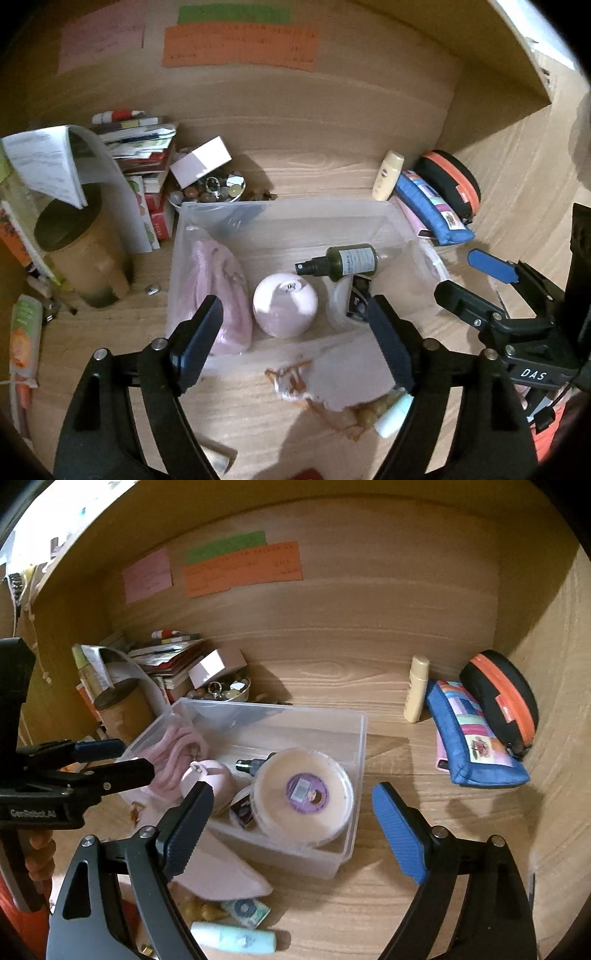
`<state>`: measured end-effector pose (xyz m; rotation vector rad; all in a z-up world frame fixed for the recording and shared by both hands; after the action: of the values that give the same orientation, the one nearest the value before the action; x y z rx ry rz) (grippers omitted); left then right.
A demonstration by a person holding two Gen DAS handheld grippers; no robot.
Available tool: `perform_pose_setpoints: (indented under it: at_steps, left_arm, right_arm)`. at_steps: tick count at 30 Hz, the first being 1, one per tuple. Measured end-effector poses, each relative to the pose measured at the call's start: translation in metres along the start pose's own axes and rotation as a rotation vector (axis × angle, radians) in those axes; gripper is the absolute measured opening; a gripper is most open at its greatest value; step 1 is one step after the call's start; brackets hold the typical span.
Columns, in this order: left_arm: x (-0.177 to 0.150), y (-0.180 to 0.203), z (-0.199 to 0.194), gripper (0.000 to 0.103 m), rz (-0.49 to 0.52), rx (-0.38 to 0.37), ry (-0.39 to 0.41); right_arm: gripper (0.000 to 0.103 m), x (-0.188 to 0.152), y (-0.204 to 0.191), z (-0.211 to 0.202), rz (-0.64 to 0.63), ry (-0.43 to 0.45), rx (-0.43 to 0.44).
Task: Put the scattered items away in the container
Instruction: 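Grasp the red velvet pouch with the left gripper while the right grasps the light-blue tube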
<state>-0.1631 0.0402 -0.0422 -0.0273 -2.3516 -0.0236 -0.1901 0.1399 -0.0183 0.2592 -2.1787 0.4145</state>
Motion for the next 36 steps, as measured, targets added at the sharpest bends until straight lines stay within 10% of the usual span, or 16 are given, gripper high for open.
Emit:
perform_pose_setpoints:
  at_steps: [18,36]
  left_arm:
    - [-0.073,-0.022,-0.059,0.097,-0.014,0.117,0.034]
    - [-0.164,-0.006,-0.045,0.097,-0.021,0.081,-0.055]
  right_arm:
    - [0.099,-0.042,-0.037,-0.038,-0.047,-0.021,-0.007]
    - [0.099,-0.126,-0.041,0.013,-0.014,-0.258,-0.014]
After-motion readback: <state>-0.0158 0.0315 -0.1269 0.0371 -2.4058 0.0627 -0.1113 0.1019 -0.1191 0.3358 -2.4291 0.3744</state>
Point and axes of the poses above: each gripper's, at about its wrist camera, not at the fingertips, and z roughly the way its jaws point, y to its right, x to its top, the point moved 9 cm from there along z, roughly the way its jaws point, and after that the axes turned 12 degrees about x, right-handed, at the moved point
